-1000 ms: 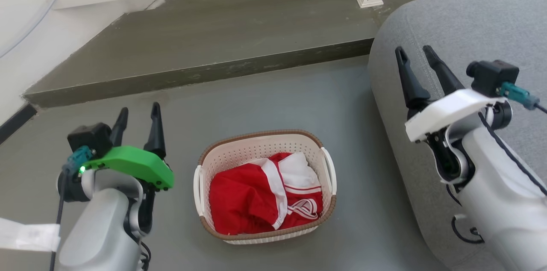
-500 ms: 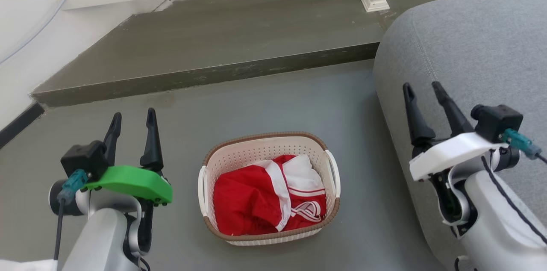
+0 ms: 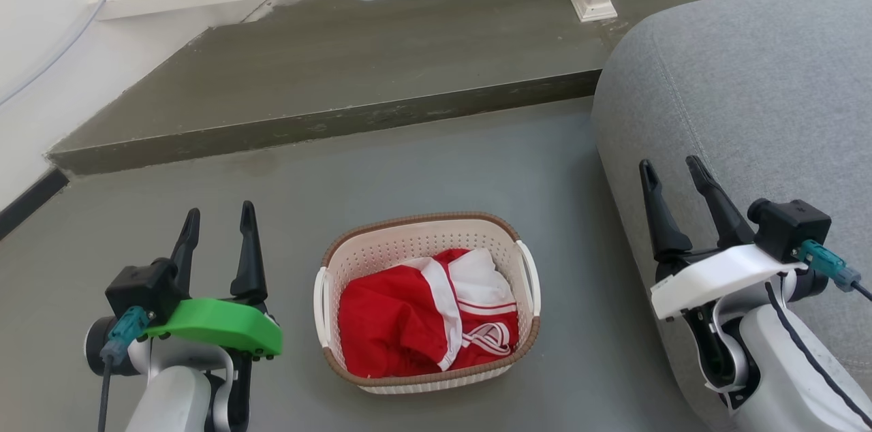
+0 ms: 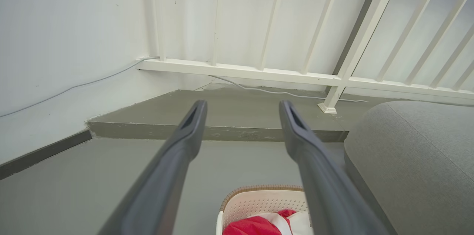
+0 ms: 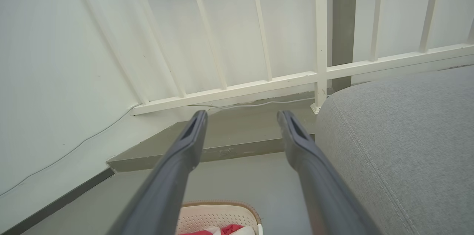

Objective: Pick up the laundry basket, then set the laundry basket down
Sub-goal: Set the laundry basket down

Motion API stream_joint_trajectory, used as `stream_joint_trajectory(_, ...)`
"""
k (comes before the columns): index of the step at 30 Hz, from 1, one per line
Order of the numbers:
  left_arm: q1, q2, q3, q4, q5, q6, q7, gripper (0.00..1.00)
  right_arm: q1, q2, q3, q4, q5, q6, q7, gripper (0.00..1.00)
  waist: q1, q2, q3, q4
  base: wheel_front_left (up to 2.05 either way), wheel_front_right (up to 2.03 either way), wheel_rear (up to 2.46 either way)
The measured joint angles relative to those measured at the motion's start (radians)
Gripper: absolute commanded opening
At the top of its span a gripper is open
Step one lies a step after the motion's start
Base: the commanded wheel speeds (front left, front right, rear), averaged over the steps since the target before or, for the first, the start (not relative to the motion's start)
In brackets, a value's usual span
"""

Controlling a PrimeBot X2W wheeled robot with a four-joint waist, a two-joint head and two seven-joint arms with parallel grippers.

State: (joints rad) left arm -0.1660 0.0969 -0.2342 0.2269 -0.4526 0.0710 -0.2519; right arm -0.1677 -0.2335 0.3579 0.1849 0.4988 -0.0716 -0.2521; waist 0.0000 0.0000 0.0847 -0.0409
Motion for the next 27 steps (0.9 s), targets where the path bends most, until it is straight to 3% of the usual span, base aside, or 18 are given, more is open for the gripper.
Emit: stream_joint_trajectory(27, 0.048, -0.035, 0.049, -0.042, 0.052, -0.037, 0.000, 1.00, 0.076, 0.038, -0.064, -0.049, -0.049, 0.036, 0.000, 1.00, 0.0000, 0.0000, 0.008, 0.000, 0.00, 0.00, 0.00)
